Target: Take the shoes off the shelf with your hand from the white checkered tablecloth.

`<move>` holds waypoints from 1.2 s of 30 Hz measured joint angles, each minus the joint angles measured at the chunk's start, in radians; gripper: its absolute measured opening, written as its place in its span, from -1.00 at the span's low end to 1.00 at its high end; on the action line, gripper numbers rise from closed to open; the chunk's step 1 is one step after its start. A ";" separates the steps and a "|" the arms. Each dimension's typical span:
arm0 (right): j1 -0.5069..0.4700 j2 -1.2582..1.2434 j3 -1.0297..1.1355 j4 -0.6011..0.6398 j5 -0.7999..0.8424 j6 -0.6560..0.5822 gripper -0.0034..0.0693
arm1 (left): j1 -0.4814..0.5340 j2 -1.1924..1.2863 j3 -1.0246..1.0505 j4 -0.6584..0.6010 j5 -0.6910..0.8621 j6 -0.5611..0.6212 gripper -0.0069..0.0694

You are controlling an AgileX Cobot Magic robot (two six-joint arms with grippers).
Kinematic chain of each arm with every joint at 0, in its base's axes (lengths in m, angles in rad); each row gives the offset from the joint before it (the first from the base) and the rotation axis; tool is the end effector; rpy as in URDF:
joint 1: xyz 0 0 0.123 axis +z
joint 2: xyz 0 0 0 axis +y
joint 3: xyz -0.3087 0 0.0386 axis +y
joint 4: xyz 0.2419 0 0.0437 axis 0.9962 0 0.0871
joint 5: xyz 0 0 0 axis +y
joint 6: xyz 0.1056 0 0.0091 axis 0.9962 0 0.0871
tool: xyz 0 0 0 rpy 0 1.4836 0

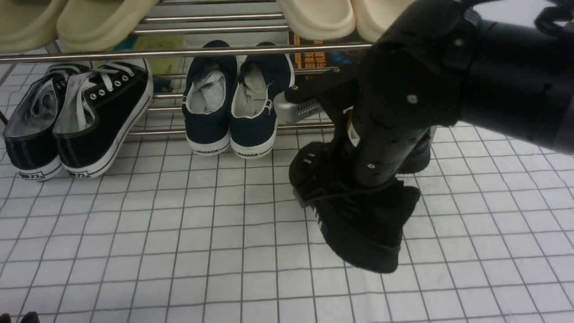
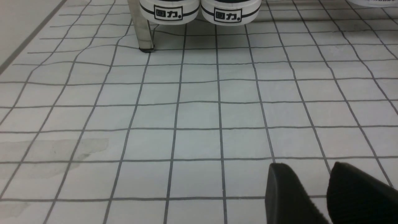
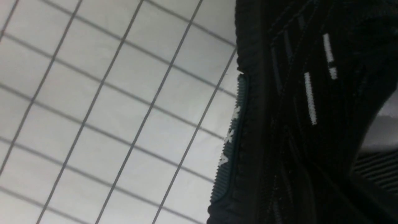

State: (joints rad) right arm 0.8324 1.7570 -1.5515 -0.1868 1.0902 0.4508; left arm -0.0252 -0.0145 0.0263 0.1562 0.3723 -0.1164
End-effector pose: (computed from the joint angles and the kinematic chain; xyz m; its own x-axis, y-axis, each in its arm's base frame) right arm 0.2676 0.2681 0.3151 -0.8318 -0.3927 -0.3922 -0.4211 0.9069 -0.0151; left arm 0.0346 0.0051 0.1673 -0.2892 0.0365 -0.9566 -0.0206 0.9988 0.0443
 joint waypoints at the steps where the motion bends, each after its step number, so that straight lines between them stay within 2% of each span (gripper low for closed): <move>1: 0.000 0.004 0.000 -0.009 -0.003 0.007 -0.86 | 0.000 0.000 0.000 0.000 0.000 0.000 -0.19; 6: 0.000 0.070 0.000 -0.089 -0.031 0.091 -0.85 | 0.000 0.000 0.000 0.000 0.000 0.000 -0.19; 11: 0.001 0.117 0.000 -0.095 -0.073 0.175 -0.79 | 0.000 0.000 0.000 0.000 0.000 0.000 -0.19; 13: 0.009 0.139 0.000 -0.079 -0.094 0.185 -0.64 | 0.000 0.000 0.000 0.000 0.000 0.000 -0.19; 16: 0.010 0.146 -0.001 -0.040 -0.102 0.178 -0.31 | 0.000 0.000 0.000 0.000 0.000 0.000 -0.19; 17: 0.010 0.146 -0.001 -0.037 -0.102 0.176 -0.29 | 0.000 0.000 0.000 0.000 0.000 0.000 -0.19; 18: 0.010 0.146 -0.013 -0.017 -0.080 0.142 -0.11 | 0.000 0.000 0.000 0.000 0.000 0.000 -0.19; 20: 0.010 0.146 -0.034 -0.006 -0.049 0.085 -0.01 | 0.000 0.000 0.000 0.000 0.000 0.000 -0.19; 22: 0.010 0.146 -0.058 -0.003 -0.012 0.024 0.00 | 0.000 0.000 0.000 0.000 0.000 0.000 -0.19; 24: 0.007 0.146 -0.129 0.007 0.067 -0.072 -0.14 | 0.000 0.000 0.000 0.000 0.000 0.000 -0.19; 28: -0.036 0.144 -0.231 0.015 0.127 -0.170 -0.66 | 0.000 0.000 0.000 0.000 0.000 0.000 -0.19; 29: -0.068 0.143 -0.264 0.015 0.131 -0.189 -0.85 | 0.000 0.000 0.000 0.000 0.000 0.000 -0.19; 31: -0.132 0.140 -0.302 0.014 0.135 -0.205 -0.94 | 0.000 0.000 0.000 0.000 0.000 0.000 -0.19; 36: -0.272 0.138 -0.320 0.023 0.145 -0.210 -0.94 | 0.000 0.000 0.000 0.000 0.000 0.000 -0.19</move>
State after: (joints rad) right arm 0.5609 1.8947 -1.8717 -0.1637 1.2355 0.2405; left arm -0.0252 -0.0145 0.0263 0.1562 0.3723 -0.1164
